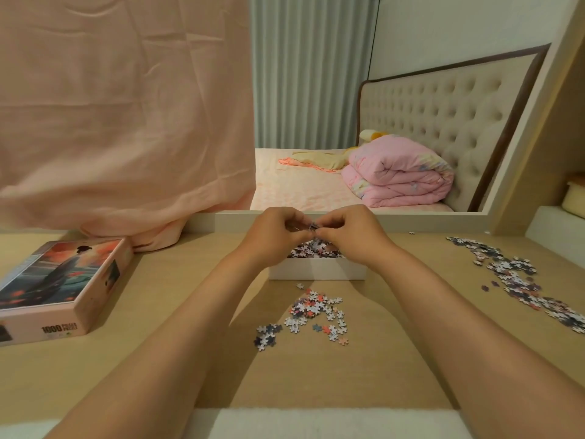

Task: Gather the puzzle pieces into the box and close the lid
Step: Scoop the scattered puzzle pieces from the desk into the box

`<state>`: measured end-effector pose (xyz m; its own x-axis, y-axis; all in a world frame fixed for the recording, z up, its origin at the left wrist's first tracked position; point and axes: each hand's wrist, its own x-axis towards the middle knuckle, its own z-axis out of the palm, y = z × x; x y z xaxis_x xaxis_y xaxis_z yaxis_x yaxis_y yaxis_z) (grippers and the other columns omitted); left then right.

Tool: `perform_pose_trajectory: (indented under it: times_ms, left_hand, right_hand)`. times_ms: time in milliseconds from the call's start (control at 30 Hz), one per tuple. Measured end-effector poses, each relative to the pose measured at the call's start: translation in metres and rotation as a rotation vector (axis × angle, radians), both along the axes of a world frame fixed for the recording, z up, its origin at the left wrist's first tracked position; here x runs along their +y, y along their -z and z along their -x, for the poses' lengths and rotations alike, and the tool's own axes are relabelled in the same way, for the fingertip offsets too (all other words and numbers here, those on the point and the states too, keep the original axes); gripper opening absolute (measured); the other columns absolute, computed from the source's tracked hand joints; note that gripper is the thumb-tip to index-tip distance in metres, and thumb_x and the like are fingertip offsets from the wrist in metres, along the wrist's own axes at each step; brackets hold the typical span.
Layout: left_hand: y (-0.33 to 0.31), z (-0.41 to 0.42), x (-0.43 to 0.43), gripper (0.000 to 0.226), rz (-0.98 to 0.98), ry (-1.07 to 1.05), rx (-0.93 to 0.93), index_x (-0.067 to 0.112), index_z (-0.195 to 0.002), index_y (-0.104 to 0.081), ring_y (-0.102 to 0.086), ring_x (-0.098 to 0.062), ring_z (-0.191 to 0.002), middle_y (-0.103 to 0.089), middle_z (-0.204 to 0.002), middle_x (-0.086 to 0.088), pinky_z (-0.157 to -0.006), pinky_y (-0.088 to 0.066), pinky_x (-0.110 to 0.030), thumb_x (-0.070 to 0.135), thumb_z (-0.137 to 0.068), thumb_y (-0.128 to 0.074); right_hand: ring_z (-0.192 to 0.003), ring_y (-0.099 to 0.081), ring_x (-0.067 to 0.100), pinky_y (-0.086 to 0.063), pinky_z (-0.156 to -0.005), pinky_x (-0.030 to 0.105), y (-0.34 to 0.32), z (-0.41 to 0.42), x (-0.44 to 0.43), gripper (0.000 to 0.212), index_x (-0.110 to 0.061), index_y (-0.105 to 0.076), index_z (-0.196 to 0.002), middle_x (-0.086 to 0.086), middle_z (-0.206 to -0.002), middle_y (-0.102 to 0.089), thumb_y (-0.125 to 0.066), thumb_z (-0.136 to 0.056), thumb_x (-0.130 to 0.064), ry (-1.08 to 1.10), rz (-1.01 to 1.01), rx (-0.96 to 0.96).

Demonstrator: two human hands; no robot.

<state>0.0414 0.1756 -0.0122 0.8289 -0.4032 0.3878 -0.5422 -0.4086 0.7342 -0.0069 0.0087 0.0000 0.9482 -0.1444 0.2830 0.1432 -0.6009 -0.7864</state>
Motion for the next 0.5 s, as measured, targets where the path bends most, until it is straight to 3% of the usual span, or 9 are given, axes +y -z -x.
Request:
perform_pose_trajectory:
  times_ms: [67, 167, 300, 500]
  left_hand:
    - [0.007, -0.008, 0.003, 0.025, -0.149, 0.001, -0.061, 0.019, -0.114, -0.069, -0.067, -0.007, -0.09, -0.072, -0.105, 0.005, -0.085, -0.056, -0.032, 0.021, -0.089, -0.071]
    - [0.015, -0.015, 0.01, 0.034, -0.268, 0.026, -0.073, 0.023, -0.128, -0.063, -0.062, -0.006, -0.102, -0.067, -0.121, 0.007, -0.093, -0.052, -0.032, 0.021, -0.094, -0.063]
    - [0.014, -0.014, 0.012, 0.033, -0.317, 0.037, -0.104, 0.026, -0.127, -0.064, -0.06, -0.005, -0.104, -0.065, -0.121, 0.01, -0.092, -0.049, -0.028, 0.027, -0.094, -0.061]
    - [-0.002, 0.005, 0.02, 0.009, -0.333, 0.066, -0.166, 0.032, -0.099, -0.068, -0.055, -0.003, -0.076, -0.06, -0.088, 0.016, -0.067, -0.04, -0.021, 0.032, -0.089, -0.067]
  right_hand:
    - [-0.077, -0.065, 0.009, -0.048, -0.072, 0.026, 0.007, -0.008, -0.001, 0.019, -0.018, -0.076, -0.109, -0.004, -0.092, -0.074, -0.068, -0.092, -0.015, 0.007, 0.119, 0.017]
    - [-0.09, -0.065, 0.007, -0.047, -0.075, 0.022, 0.013, -0.012, -0.003, 0.026, -0.024, -0.073, -0.119, -0.005, -0.112, -0.073, -0.059, -0.098, -0.018, -0.03, 0.262, 0.057]
    - [-0.107, -0.062, 0.01, -0.04, -0.085, 0.021, 0.009, -0.008, -0.006, 0.028, -0.026, -0.072, -0.121, -0.005, -0.122, -0.07, -0.058, -0.098, -0.017, -0.045, 0.333, 0.08]
    - [-0.073, -0.056, -0.009, -0.04, -0.07, 0.016, -0.006, 0.014, 0.0, 0.02, -0.031, -0.078, -0.099, -0.019, -0.09, -0.07, -0.064, -0.093, -0.019, -0.116, 0.385, 0.027]
